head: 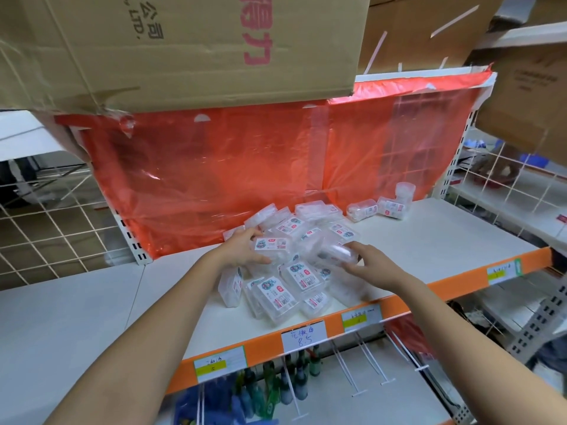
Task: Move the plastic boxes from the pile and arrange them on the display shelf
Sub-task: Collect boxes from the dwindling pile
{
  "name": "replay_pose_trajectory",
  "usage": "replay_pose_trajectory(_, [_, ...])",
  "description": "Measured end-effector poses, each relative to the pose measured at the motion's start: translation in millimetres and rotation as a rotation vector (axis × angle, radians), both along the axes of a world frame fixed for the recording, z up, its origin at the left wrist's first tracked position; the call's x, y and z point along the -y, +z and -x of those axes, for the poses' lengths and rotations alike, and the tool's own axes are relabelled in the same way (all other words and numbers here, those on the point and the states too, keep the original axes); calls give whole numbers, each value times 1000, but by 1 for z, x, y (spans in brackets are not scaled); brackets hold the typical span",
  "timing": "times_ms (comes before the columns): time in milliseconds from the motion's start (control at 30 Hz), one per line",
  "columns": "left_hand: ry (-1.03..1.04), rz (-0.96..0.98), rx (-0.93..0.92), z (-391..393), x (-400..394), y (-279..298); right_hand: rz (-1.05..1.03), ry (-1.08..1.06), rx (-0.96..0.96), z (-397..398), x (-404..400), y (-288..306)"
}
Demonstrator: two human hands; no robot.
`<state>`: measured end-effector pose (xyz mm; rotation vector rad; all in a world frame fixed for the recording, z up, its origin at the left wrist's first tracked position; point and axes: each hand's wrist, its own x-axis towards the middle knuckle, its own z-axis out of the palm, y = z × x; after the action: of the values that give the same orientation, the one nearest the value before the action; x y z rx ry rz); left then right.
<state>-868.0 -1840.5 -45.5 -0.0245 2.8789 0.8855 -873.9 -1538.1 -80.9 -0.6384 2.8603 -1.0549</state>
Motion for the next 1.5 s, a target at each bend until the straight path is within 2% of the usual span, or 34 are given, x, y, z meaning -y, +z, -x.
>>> replay_pose_trajectory(67, [22,-79,-55,-8,2,1,120,-21,85,-3,0,6])
replay_pose_trajectory(233, [26,-290,-151,-32,7,5,571,25,403,-10,10,24])
replay_pose_trajectory(400, [14,-356,-210,-58,9,4,780,73,548,-24,26,37])
replay_pose_trajectory(733, [55,-557,-310,-107,8,-8,874,28,507,-51,63,23])
replay_pose_trajectory(933, [96,-560,-308,-124,29,-8,912,143,561,-58,87,24])
replay_pose_trajectory(1233, [202,-478,-287,-146,103,3,615,322,476,-54,157,34])
replay_pose_trajectory(1500, [433,-421,-350,-201,177,13,590,557,442,-49,258,39])
